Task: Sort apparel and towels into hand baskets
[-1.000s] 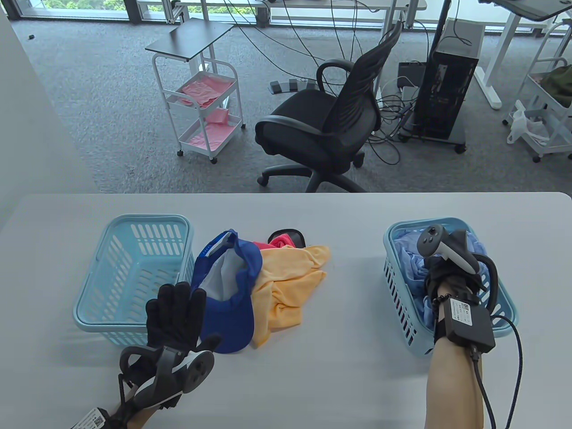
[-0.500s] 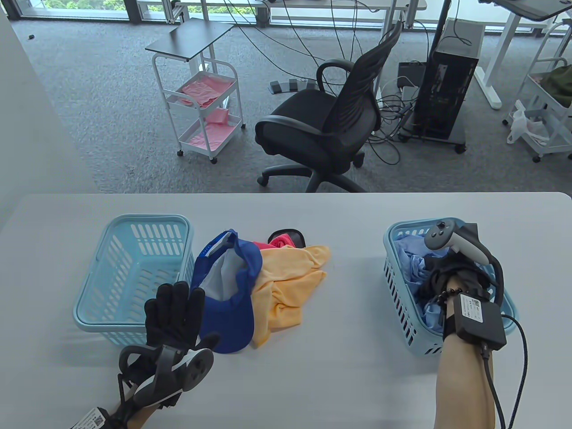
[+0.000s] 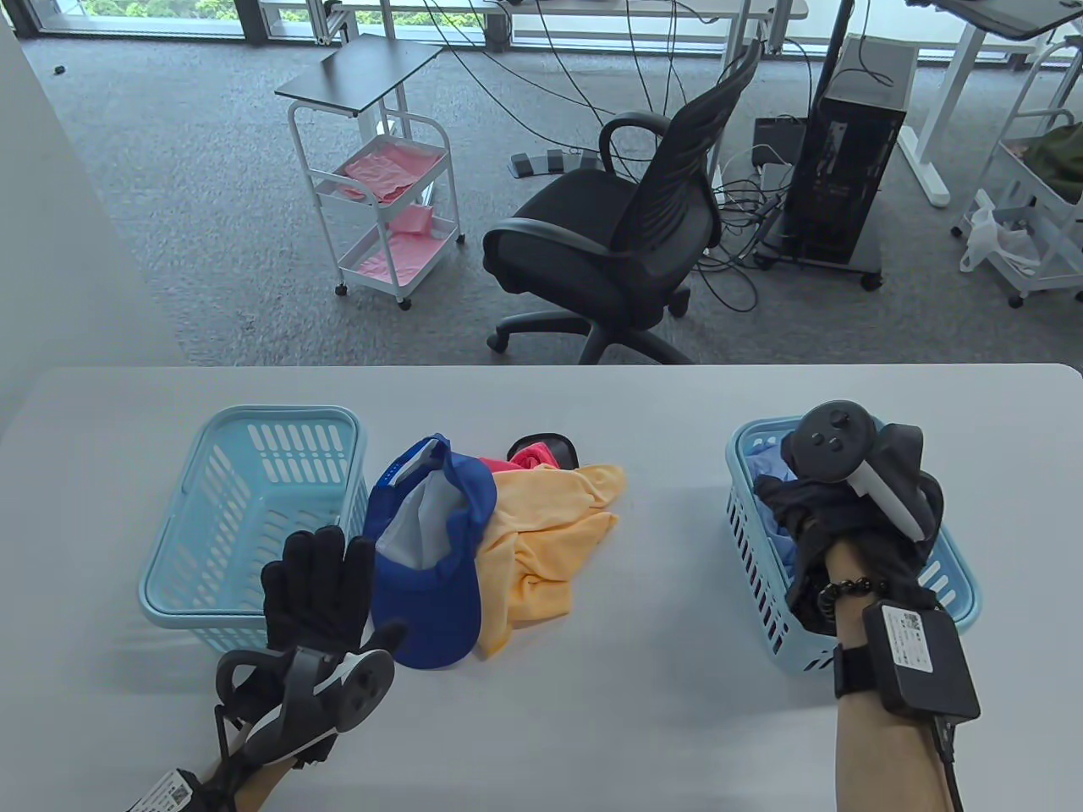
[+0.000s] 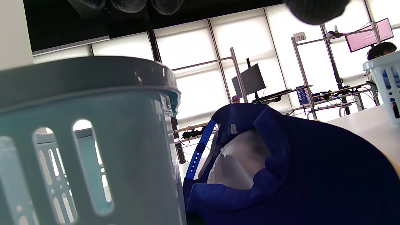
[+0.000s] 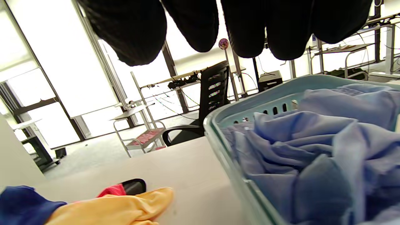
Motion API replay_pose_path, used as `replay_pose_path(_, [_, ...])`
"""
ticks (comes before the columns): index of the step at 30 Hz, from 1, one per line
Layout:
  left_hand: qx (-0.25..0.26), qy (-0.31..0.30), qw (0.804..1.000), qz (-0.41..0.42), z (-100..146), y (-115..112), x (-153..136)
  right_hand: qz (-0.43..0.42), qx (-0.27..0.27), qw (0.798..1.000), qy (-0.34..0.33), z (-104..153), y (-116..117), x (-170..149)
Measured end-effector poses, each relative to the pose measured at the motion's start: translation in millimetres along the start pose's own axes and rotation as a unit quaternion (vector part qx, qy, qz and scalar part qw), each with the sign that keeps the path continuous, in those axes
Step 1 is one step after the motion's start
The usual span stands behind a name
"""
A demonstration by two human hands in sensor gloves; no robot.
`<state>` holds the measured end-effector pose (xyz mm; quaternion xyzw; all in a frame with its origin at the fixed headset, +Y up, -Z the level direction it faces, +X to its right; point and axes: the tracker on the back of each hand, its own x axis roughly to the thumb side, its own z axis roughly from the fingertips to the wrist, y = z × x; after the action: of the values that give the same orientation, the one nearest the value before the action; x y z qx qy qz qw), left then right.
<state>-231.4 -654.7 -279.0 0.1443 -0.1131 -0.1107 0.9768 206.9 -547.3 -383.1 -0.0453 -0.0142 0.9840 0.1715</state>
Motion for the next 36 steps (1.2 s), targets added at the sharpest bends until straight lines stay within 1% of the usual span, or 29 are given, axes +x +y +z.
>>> replay_pose_path(3, [0.001,0.006,1.0,0.003,-0.8,0.5,-3.1,-0.006,-0.009,0.999,-0.032,13.0,9.8,36.0])
replay_pose_path(5, [0.002,0.009,1.0,0.005,-0.9,1.1,-4.7,-0.005,-0.01,0.998,-0.061,22.6,25.1,67.8])
replay_pose_path(7, [0.001,0.011,1.0,0.006,-1.1,1.2,-5.5,-0.007,-0.012,0.997,-0.079,28.5,42.8,91.6])
replay_pose_path(9, [0.0,0.013,1.0,0.009,-1.4,1.0,-6.4,-0.005,-0.011,0.996,-0.091,32.7,65.4,113.3])
replay_pose_path(12, [-0.003,0.015,1.0,0.012,-2.2,0.1,-7.4,-0.012,0.002,0.995,-0.1,35.8,107.8,141.0])
replay_pose_path(14, [-0.005,0.016,1.0,0.012,-2.7,-0.7,-8.0,-0.023,0.008,0.994,-0.103,36.6,126.4,150.2])
replay_pose_path(15, [-0.007,0.016,1.0,0.013,-2.9,-1.1,-8.3,-0.038,0.013,0.994,-0.102,36.8,143.8,157.6])
replay_pose_path(16, [-0.007,0.017,1.0,0.014,-3.0,-1.1,-8.5,-0.042,0.016,0.994,-0.101,36.8,150.7,160.5])
replay_pose_path(18, [-0.008,0.017,1.0,0.015,-3.2,-1.1,-8.8,-0.045,0.027,0.994,-0.097,37.0,174.1,169.4])
replay_pose_path(22, [-0.006,0.015,1.0,0.016,-3.1,-2.1,-8.9,-0.027,0.045,0.996,-0.073,36.2,213.0,179.2])
replay_pose_path(24, [-0.006,0.014,1.0,0.017,-3.0,-2.8,-8.9,-0.014,0.045,0.997,-0.06,35.7,228.5,180.4])
replay_pose_path(26, [-0.007,0.013,1.0,0.018,-3.0,-3.0,-8.5,0.009,0.057,0.997,-0.052,36.2,241.7,181.4])
replay_pose_path(29, [-0.011,0.012,1.0,0.021,-3.0,-3.4,-8.5,0.019,0.074,0.996,-0.052,36.4,257.7,183.0])
replay_pose_path(32, [-0.013,0.011,1.0,0.022,-3.1,-3.7,-8.1,-0.005,0.08,0.996,-0.049,36.1,265.3,182.9])
replay_pose_path(36, [-0.017,0.006,1.0,0.023,-2.7,-4.8,-6.0,-0.031,0.071,0.996,-0.05,36.0,270.6,180.1])
